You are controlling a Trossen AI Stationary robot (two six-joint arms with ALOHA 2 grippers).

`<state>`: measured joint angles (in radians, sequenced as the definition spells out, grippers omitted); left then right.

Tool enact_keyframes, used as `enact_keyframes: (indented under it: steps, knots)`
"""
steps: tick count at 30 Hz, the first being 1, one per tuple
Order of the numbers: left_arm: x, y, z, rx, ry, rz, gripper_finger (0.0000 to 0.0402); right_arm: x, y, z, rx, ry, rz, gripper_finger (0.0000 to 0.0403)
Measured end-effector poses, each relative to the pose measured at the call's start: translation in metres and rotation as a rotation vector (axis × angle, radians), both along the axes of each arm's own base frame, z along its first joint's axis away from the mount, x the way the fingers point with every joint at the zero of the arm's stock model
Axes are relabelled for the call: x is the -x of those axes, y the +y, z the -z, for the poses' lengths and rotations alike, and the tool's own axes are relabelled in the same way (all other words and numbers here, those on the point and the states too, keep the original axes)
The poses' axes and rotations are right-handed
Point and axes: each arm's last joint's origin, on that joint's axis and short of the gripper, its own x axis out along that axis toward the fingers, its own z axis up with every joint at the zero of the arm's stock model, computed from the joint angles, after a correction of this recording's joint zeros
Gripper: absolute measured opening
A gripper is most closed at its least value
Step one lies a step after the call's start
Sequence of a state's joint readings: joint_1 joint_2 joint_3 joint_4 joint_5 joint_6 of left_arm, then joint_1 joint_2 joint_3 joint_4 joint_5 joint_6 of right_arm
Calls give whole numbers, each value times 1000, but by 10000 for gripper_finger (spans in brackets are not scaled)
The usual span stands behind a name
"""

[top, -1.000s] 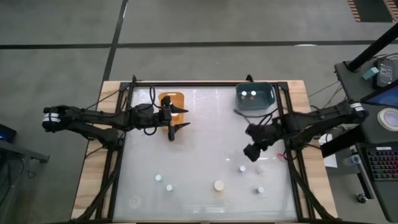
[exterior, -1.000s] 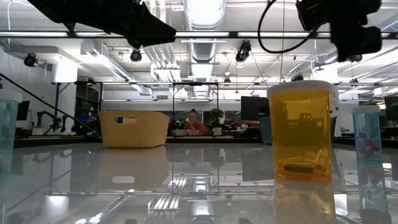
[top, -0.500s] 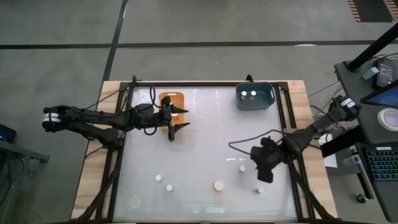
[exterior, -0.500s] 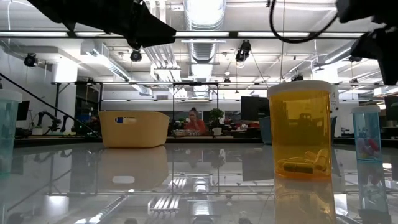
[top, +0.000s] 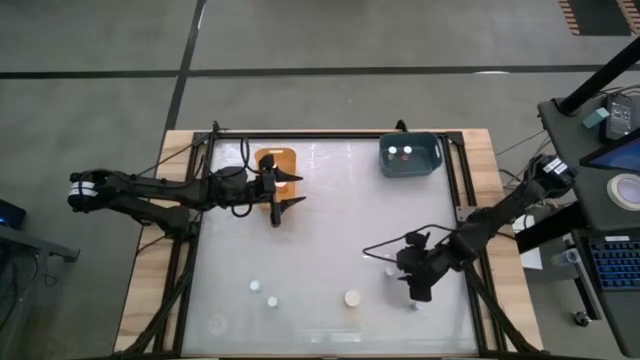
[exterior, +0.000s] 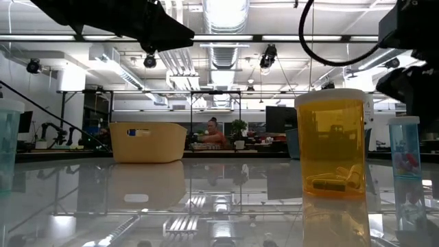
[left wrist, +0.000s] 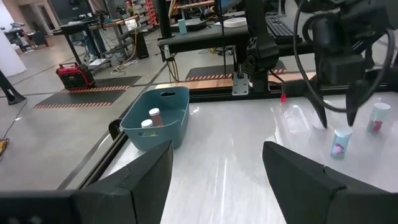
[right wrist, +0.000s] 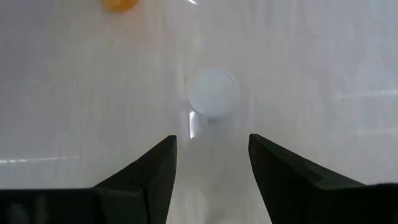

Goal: Pick and place medicine bottles into bin by pill shape (circle, oval)
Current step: Put the orange bottle pill into the yellow bin

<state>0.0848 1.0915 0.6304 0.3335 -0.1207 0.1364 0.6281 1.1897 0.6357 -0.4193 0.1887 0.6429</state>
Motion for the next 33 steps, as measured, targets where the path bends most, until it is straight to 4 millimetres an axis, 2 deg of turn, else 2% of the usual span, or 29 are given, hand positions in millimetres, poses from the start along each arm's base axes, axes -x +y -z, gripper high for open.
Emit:
enact_keyframes:
  steps: [8, 15, 27, 33]
  knots:
    - [0, 1, -1, 0, -6, -18, 233, -10, 6, 27, 55, -27, -12, 191]
    - [0, 1, -1, -1, -8, -19, 233, -18, 9, 35, 51, -53, -20, 189]
    - [0, 1, -1, -2, -12, -19, 233, -18, 8, 30, 47, -84, -9, 99]
    - [0, 1, -2, -2, -13, -19, 233, -18, 8, 29, 43, -84, -5, 85]
